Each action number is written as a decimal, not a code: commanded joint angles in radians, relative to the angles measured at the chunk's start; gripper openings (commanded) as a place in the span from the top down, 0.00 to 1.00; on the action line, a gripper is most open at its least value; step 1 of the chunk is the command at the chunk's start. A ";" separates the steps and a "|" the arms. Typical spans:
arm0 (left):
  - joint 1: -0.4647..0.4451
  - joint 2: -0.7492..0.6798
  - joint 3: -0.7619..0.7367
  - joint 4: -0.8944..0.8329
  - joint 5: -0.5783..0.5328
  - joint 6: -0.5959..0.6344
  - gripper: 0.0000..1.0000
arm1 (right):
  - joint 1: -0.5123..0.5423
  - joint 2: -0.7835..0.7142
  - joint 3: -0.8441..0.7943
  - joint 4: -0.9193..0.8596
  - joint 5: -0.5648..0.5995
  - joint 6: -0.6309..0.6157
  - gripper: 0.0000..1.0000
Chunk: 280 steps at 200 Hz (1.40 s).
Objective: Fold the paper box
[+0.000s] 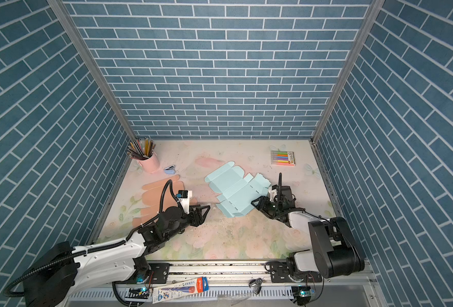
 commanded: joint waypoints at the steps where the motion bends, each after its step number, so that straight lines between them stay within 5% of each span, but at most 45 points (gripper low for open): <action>1: 0.004 0.001 0.027 0.019 0.015 0.010 0.35 | 0.017 0.039 -0.008 0.065 0.002 0.056 0.47; 94: 0.004 0.005 0.068 -0.059 0.005 0.004 0.34 | 0.018 0.092 -0.016 0.121 0.007 0.036 0.85; 138: 0.005 -0.026 0.068 -0.111 -0.001 -0.010 0.34 | -0.044 0.082 0.039 0.002 -0.017 -0.063 0.99; 209: 0.004 -0.088 0.103 -0.240 -0.024 0.010 0.34 | -0.093 0.174 0.367 -0.558 0.021 -0.507 1.00; 280: 0.005 -0.179 0.068 -0.258 -0.030 0.018 0.35 | -0.105 0.228 0.471 -0.747 0.124 -0.657 1.00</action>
